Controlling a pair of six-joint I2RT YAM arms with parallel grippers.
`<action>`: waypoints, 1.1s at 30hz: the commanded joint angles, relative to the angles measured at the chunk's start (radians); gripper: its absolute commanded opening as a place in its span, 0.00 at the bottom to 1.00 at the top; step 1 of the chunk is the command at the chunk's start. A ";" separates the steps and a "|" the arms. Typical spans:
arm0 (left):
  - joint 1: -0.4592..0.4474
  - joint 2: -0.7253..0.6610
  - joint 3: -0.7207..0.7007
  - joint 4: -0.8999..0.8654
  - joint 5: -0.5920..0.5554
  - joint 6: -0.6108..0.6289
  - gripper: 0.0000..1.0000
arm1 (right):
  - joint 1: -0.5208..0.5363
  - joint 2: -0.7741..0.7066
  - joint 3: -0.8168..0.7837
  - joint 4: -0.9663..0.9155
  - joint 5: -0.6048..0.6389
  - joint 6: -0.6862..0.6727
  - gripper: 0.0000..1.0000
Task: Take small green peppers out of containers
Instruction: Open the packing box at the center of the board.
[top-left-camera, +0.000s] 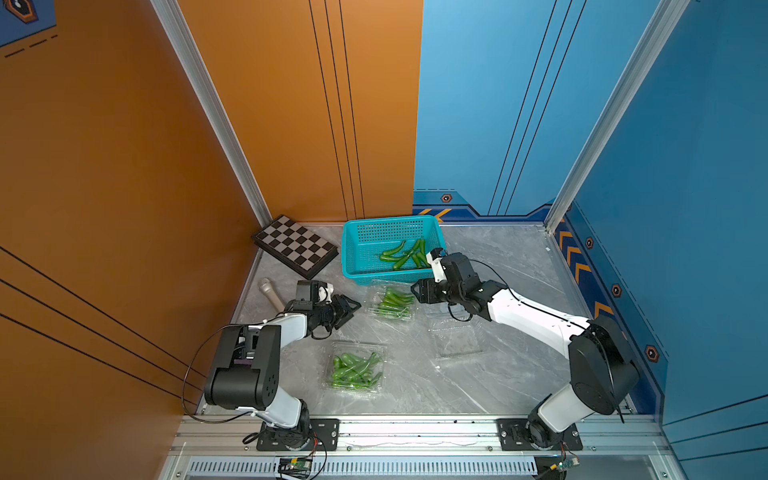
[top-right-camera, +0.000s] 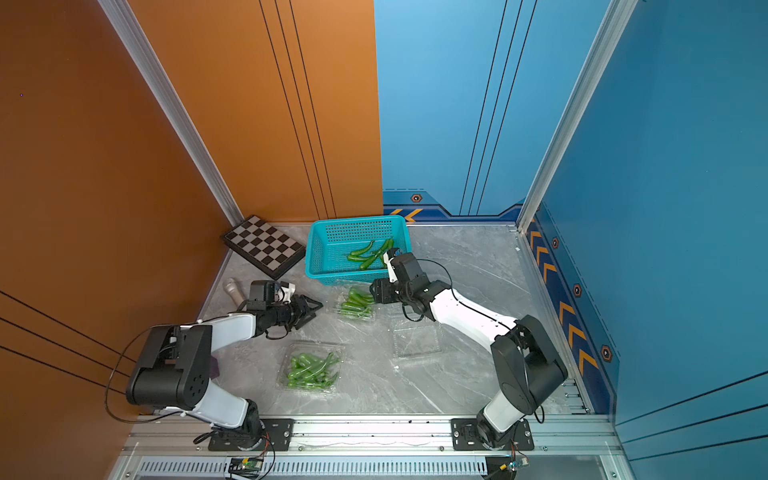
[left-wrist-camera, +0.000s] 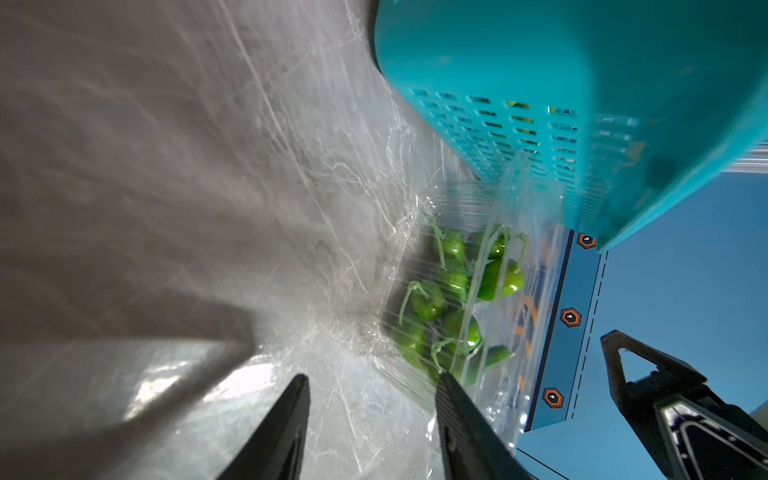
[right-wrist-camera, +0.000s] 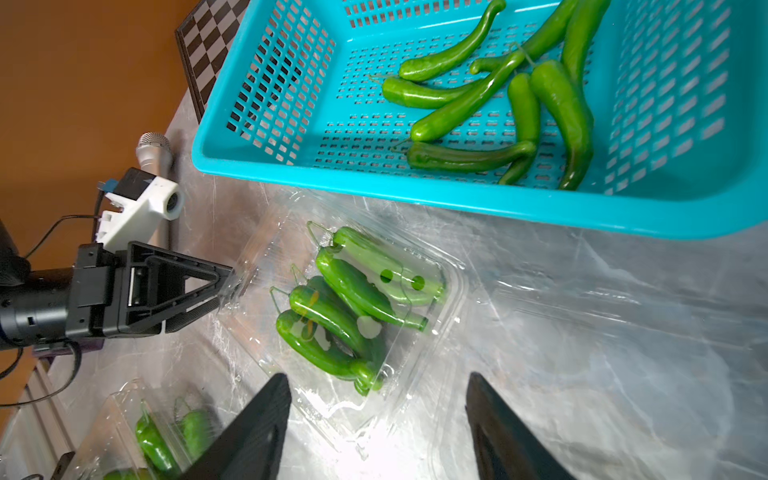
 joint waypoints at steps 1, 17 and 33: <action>-0.011 0.020 0.018 0.004 0.029 0.026 0.51 | -0.005 0.028 -0.019 0.040 -0.048 0.054 0.69; -0.030 0.000 0.024 0.009 0.054 0.012 0.52 | -0.017 0.083 -0.023 0.078 -0.090 0.094 0.69; -0.074 0.057 0.064 0.042 0.055 0.015 0.52 | -0.007 0.150 0.003 0.101 -0.147 0.097 0.68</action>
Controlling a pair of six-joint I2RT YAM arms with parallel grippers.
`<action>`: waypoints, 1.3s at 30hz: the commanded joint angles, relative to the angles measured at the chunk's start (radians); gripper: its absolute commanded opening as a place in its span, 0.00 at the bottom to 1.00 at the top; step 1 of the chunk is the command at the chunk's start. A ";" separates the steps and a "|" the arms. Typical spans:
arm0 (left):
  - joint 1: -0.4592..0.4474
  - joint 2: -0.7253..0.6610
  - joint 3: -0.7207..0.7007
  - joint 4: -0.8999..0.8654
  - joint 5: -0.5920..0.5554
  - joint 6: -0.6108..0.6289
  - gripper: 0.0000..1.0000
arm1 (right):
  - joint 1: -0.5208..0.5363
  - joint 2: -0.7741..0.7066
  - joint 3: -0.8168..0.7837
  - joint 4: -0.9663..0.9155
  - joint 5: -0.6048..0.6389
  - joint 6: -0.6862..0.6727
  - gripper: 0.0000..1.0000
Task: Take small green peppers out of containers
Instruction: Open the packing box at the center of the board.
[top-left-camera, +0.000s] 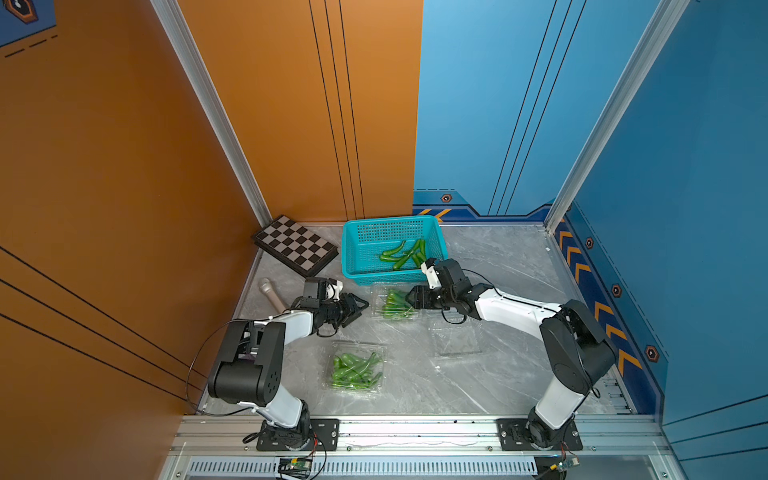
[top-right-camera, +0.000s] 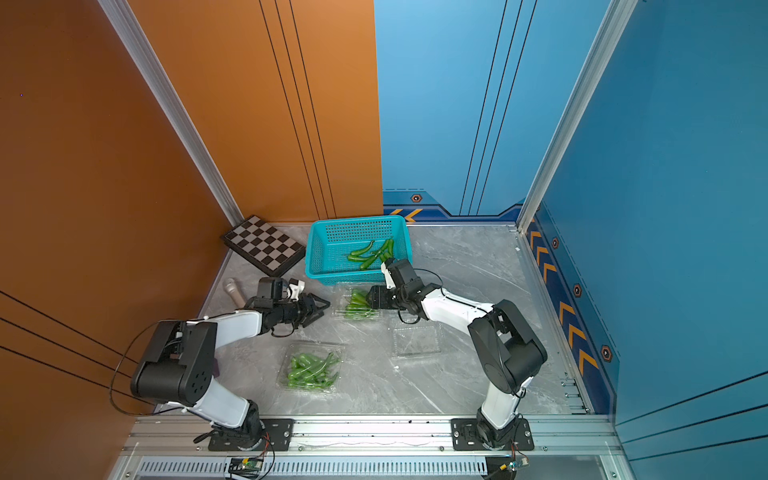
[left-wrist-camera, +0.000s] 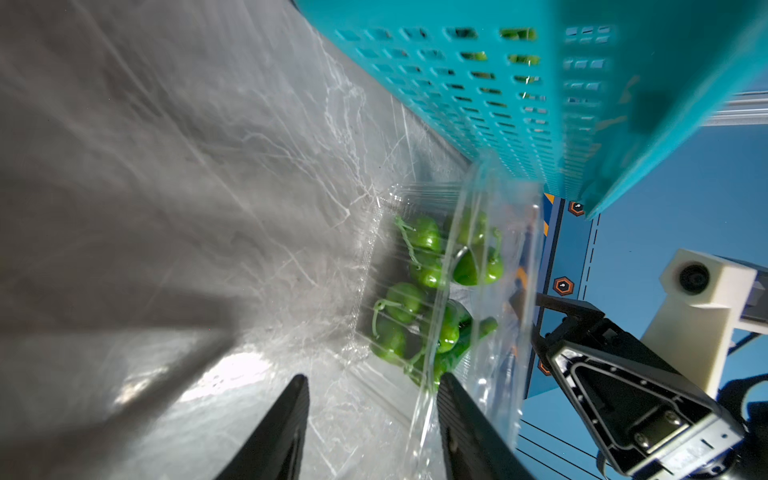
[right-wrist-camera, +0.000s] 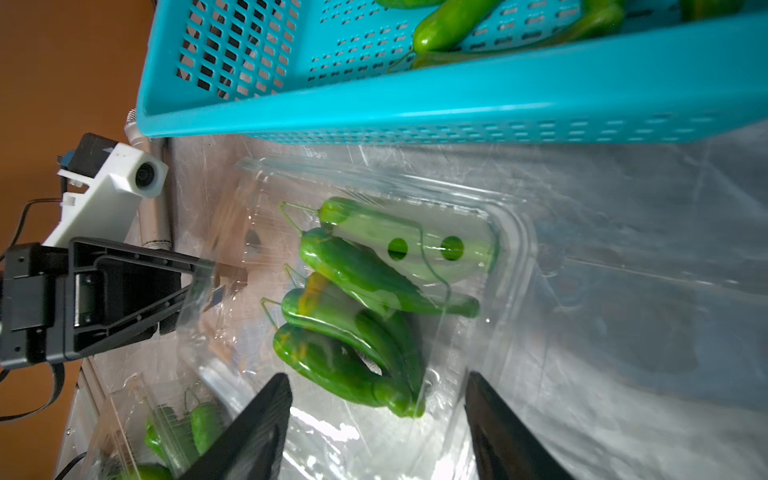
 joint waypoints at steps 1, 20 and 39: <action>-0.010 0.020 0.025 0.020 0.016 0.011 0.52 | 0.007 0.015 0.020 0.018 -0.025 0.011 0.68; -0.038 0.100 0.082 0.045 0.027 0.012 0.36 | 0.054 0.019 0.084 -0.078 -0.021 -0.111 0.68; -0.038 0.135 0.094 0.045 0.032 0.018 0.21 | 0.305 -0.121 0.081 -0.276 0.529 -0.611 0.74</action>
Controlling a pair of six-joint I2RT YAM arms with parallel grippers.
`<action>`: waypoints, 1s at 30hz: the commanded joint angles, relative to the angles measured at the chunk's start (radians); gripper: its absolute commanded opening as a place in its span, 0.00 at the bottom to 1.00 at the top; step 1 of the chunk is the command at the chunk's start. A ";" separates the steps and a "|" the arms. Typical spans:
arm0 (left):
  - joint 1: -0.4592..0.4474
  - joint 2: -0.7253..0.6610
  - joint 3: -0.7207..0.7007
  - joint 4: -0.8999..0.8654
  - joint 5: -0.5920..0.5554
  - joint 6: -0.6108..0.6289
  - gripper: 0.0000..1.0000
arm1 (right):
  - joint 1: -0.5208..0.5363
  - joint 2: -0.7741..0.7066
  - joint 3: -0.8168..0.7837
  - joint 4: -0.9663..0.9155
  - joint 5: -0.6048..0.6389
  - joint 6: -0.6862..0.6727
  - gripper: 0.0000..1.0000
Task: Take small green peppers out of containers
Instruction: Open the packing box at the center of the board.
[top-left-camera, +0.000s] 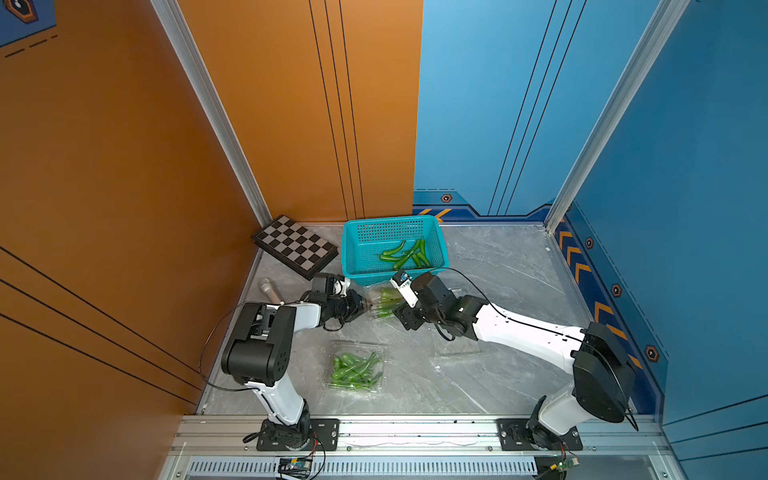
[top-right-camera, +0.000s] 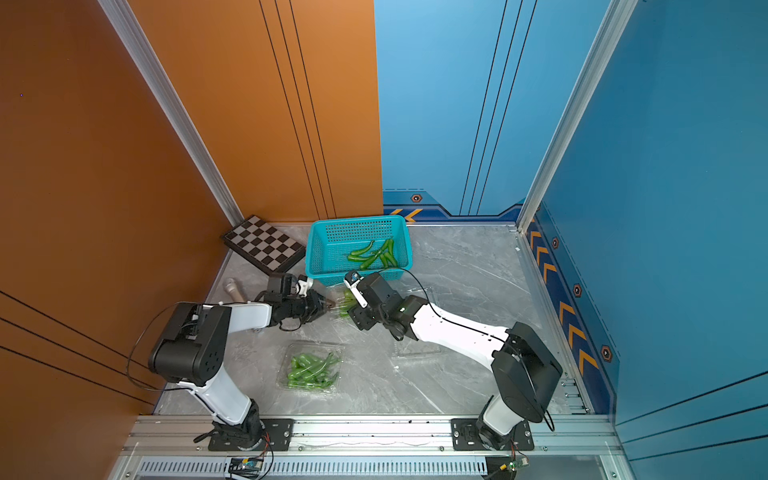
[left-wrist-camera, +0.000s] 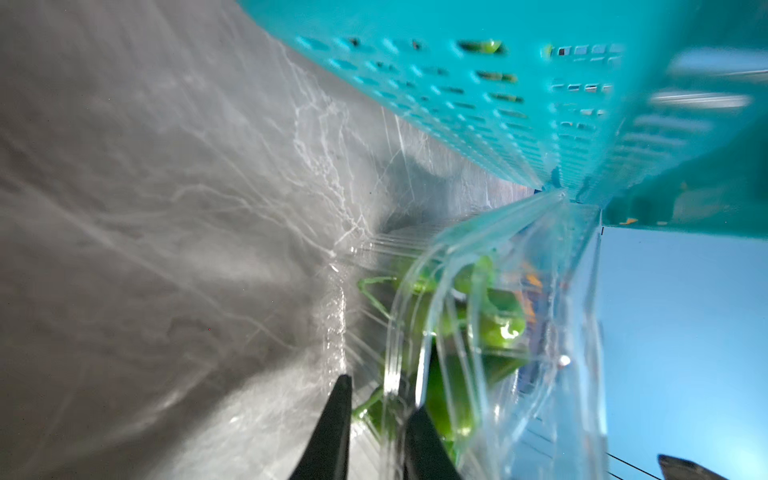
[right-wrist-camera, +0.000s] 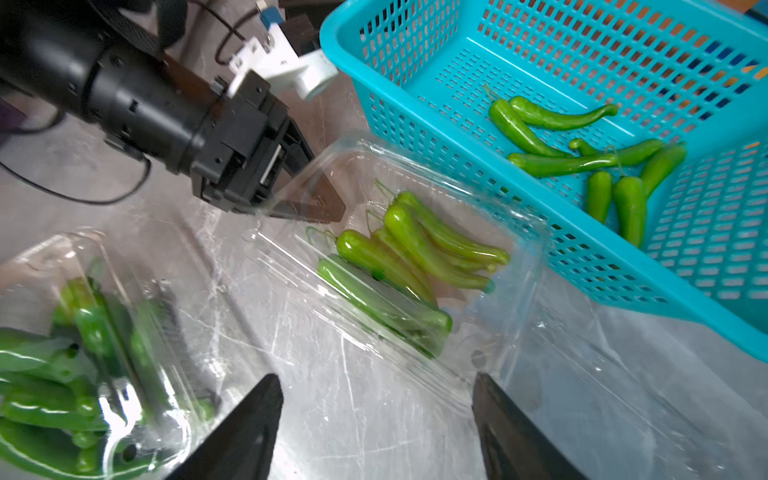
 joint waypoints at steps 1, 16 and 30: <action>-0.005 0.010 0.020 0.001 0.021 0.009 0.21 | 0.013 0.034 0.017 -0.076 0.105 -0.090 0.75; -0.013 -0.001 0.018 0.000 0.026 0.005 0.23 | 0.034 0.190 0.108 -0.060 0.209 -0.189 0.75; -0.021 0.003 0.018 0.000 0.027 0.004 0.22 | 0.018 0.222 0.120 0.003 0.146 -0.145 0.75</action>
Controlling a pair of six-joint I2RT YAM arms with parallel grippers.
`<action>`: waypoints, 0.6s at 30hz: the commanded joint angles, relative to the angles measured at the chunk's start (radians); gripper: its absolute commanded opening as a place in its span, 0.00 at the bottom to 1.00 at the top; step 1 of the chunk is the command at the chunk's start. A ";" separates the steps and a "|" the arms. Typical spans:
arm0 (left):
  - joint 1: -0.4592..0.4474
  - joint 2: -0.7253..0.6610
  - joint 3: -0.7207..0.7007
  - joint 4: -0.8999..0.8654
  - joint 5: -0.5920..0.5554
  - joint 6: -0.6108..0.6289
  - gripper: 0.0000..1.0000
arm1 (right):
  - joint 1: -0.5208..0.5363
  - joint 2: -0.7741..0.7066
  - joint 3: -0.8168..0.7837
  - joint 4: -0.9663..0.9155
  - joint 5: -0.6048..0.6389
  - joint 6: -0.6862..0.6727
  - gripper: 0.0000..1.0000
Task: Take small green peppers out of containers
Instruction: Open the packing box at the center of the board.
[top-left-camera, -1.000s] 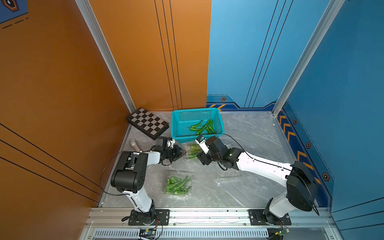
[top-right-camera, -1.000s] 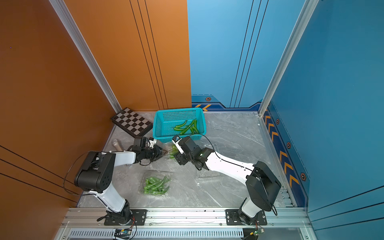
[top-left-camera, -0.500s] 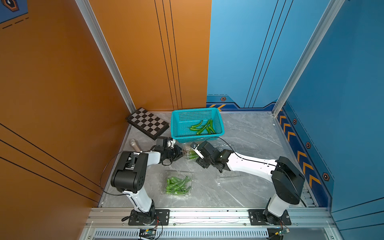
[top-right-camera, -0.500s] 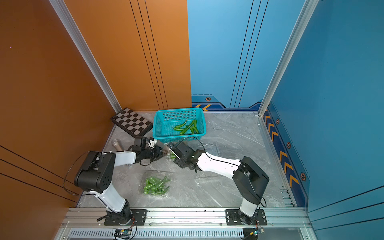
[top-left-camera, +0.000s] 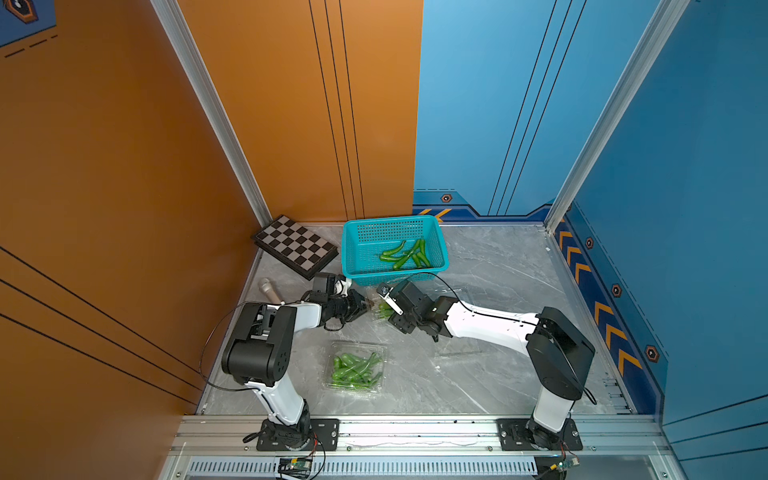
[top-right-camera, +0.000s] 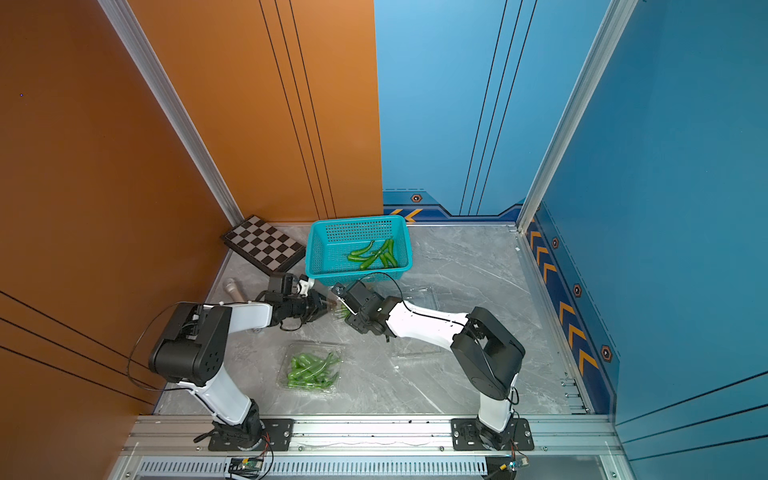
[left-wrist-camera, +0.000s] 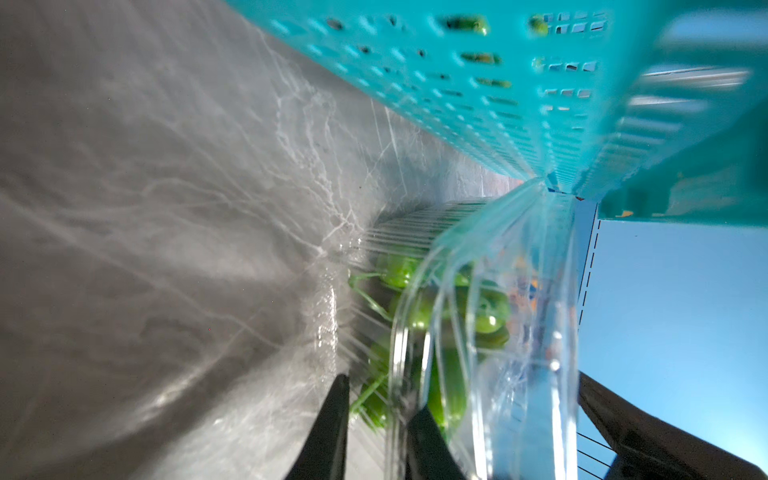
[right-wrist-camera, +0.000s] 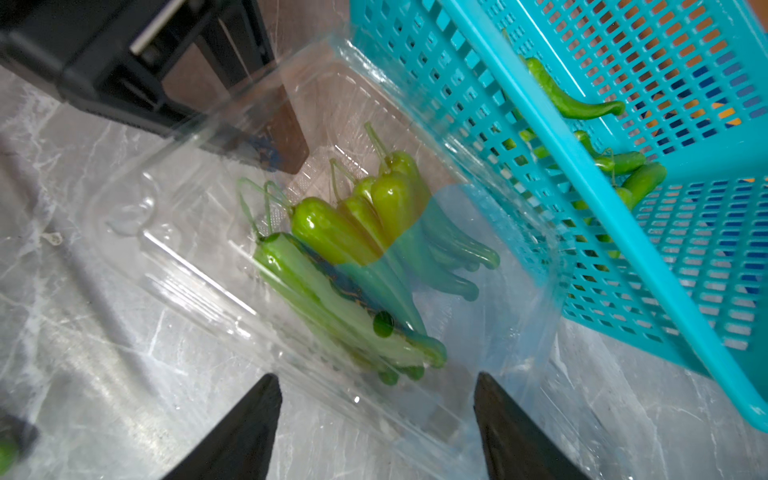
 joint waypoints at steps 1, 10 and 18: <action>-0.011 0.004 0.015 0.000 0.017 0.005 0.22 | -0.008 0.015 0.021 0.037 -0.010 0.033 0.75; -0.013 0.005 0.017 0.000 0.020 0.004 0.21 | -0.012 0.093 0.049 0.070 0.074 0.031 0.72; -0.009 0.006 0.043 -0.089 -0.002 0.047 0.18 | -0.039 0.042 -0.026 0.155 0.244 0.003 0.66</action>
